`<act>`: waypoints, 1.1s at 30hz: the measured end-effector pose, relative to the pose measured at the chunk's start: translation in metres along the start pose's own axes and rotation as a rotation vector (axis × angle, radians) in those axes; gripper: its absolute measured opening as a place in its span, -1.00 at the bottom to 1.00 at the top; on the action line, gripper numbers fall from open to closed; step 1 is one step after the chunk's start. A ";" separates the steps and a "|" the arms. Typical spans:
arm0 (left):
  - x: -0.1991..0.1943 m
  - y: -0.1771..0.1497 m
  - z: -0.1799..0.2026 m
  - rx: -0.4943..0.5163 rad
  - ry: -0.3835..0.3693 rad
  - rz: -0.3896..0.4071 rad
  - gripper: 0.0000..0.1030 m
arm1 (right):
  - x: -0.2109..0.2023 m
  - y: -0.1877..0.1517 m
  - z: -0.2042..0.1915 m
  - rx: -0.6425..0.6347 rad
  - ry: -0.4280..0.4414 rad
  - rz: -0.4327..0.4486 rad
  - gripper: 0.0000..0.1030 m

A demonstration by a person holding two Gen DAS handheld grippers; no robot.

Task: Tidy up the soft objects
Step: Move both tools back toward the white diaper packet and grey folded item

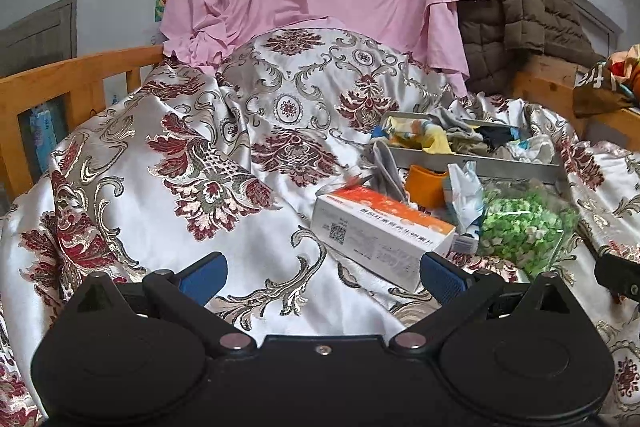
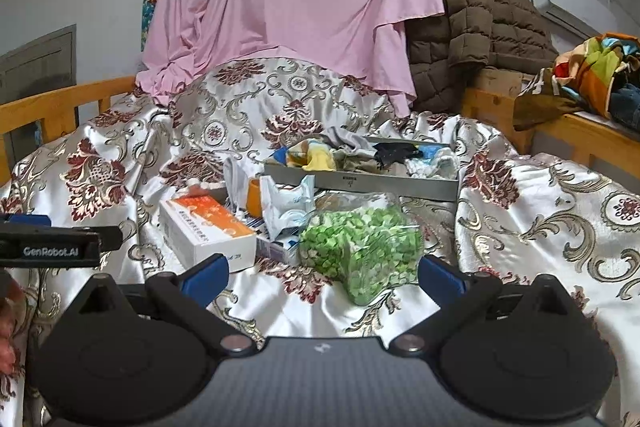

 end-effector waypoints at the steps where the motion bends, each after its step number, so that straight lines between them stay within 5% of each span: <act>1: 0.001 0.000 0.000 0.000 0.002 -0.003 0.98 | 0.001 -0.002 -0.001 -0.001 0.006 -0.003 0.99; 23: 0.045 0.028 -0.016 -0.039 0.089 -0.039 0.98 | 0.063 0.038 -0.028 -0.121 0.151 0.020 0.99; 33: 0.098 0.073 0.002 0.011 -0.009 -0.029 0.98 | 0.133 0.058 -0.024 -0.217 0.147 0.039 0.99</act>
Point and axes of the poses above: each gripper's, at about its wrist camera, not at the fingertips, and x roughly the way its jaws point, z to its right, y to its top, the point moved 10 cm from there along x, roughly the way its jaws point, and after that the axes turned 3 degrees about -z, right-handed, at the moved point
